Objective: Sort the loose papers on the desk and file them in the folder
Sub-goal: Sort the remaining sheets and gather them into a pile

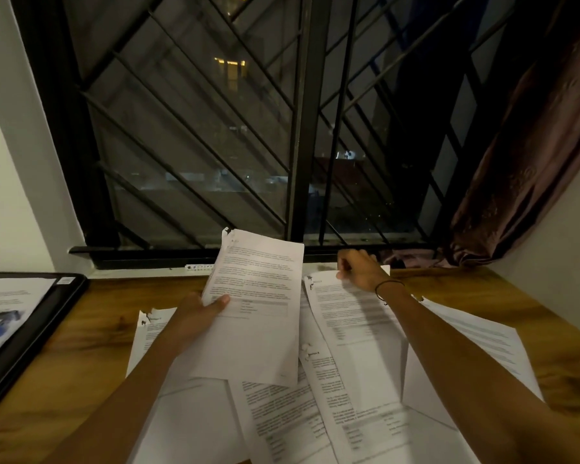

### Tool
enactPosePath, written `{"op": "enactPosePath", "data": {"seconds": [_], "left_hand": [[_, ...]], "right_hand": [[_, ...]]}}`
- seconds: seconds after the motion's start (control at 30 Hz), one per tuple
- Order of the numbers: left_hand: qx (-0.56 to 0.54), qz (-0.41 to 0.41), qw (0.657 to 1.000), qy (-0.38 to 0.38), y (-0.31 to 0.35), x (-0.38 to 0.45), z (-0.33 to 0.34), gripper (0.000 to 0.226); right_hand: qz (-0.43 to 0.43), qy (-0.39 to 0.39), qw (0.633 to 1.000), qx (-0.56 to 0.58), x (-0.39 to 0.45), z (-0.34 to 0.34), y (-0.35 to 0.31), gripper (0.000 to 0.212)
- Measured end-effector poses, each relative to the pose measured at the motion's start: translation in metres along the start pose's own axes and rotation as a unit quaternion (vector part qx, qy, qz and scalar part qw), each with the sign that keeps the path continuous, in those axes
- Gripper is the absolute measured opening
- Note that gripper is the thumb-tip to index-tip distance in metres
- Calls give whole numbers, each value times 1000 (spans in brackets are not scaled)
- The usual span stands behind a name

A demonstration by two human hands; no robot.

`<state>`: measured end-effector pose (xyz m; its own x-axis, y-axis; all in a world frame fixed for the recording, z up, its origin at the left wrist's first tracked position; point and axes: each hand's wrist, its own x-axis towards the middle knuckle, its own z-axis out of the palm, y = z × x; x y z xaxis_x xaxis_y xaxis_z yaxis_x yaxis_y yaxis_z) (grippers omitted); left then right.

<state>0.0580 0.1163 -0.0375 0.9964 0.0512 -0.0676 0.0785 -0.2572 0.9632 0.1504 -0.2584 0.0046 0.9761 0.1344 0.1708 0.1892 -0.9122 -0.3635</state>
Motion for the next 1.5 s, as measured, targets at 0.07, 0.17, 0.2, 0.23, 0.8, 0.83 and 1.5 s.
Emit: {"op": "enactPosePath", "data": {"seconds": [0.07, 0.17, 0.2, 0.23, 0.8, 0.83, 1.5], "left_hand": [[-11, 3, 1000, 5, -2, 1, -1, 15], [-25, 0, 1000, 6, -3, 1, 0, 17], [-25, -2, 1000, 6, -3, 2, 0, 19], [-29, 1, 1000, 6, -3, 2, 0, 20], [-23, 50, 998, -8, 11, -5, 3, 22], [-8, 66, 998, -11, 16, -6, 8, 19], [-138, 138, 974, 116, 56, 6, 31, 35]], "right_hand": [[-7, 26, 998, 61, 4, -13, 1, 25], [-37, 92, 988, 115, 10, -34, -5, 25], [-48, 107, 987, 111, 10, -41, -9, 24], [-57, 115, 986, 107, 11, -45, -10, 24], [-57, 111, 975, 185, 12, -65, -43, 14], [-67, 108, 969, 212, 15, -67, -52, 12], [-6, -12, 852, 524, -44, -36, -103, 76]]}}
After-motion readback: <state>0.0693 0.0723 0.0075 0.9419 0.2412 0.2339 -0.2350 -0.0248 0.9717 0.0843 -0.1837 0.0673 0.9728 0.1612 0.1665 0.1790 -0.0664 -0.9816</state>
